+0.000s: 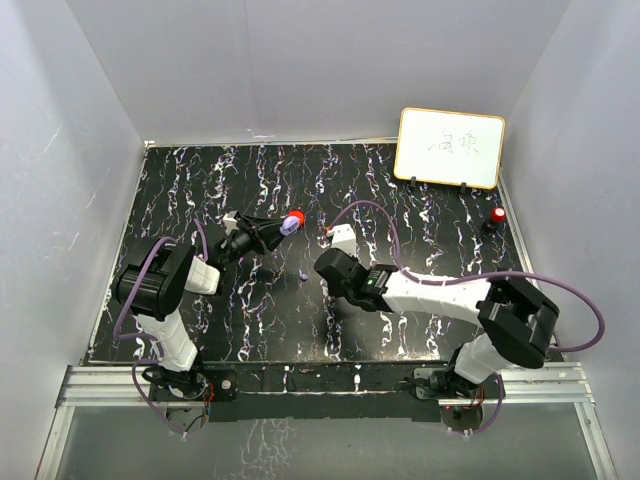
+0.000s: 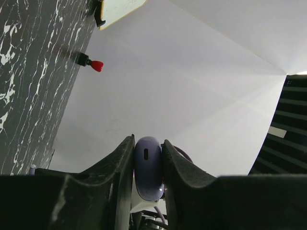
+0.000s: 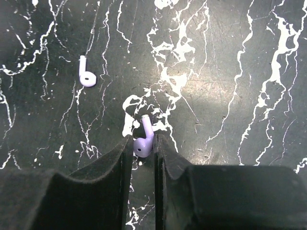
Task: Insert the wireless bluetooth earbuds into the charging case
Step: Pick up the earbud from the center of the board, then place the earbud in the charging case.
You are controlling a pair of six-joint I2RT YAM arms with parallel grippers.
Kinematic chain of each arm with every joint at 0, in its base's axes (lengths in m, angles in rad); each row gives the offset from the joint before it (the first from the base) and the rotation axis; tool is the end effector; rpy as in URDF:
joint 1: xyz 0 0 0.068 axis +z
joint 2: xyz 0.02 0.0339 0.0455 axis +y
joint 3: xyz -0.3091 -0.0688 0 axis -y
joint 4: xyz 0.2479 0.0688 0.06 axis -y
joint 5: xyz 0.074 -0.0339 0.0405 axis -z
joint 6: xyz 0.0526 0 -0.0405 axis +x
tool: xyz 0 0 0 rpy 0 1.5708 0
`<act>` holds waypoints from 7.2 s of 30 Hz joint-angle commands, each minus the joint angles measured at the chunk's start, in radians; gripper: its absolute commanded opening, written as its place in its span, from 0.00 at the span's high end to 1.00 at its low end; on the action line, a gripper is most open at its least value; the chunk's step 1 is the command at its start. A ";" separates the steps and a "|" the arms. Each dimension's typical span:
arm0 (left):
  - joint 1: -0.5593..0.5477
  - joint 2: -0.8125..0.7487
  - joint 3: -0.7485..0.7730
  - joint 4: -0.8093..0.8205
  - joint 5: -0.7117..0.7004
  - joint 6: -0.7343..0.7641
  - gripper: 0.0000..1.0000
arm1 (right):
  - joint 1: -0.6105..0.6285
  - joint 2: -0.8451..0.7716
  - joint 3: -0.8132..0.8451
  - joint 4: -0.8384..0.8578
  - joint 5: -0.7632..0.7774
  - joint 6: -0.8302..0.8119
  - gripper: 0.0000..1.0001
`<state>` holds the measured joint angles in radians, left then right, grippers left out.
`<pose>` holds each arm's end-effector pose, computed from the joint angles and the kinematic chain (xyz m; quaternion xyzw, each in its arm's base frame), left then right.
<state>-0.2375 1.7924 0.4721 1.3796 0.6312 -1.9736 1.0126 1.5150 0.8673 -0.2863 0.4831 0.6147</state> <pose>0.3074 -0.1063 0.1967 -0.3515 0.5937 -0.7138 0.1201 0.1840 0.2486 0.2234 -0.1089 0.9188 0.0649 0.3739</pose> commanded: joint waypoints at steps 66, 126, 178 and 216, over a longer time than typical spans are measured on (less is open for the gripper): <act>0.006 -0.077 0.172 -0.252 0.139 0.305 1.00 | -0.369 0.065 0.445 -0.050 -0.885 -0.342 0.83; -0.004 -0.156 0.213 -0.372 0.060 0.426 1.00 | -0.493 0.011 0.126 0.410 -1.087 0.231 0.86; -0.054 -0.161 0.240 -0.435 0.033 0.467 1.00 | -0.494 0.099 0.139 0.499 -1.090 0.320 0.86; -0.062 -0.174 0.240 -0.441 0.031 0.467 1.00 | -0.496 0.117 0.115 0.552 -1.068 0.356 0.87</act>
<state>-0.2966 1.6756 0.6792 0.9352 0.6605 -1.5173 0.5213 1.6318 0.9836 0.1959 -0.5938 0.9699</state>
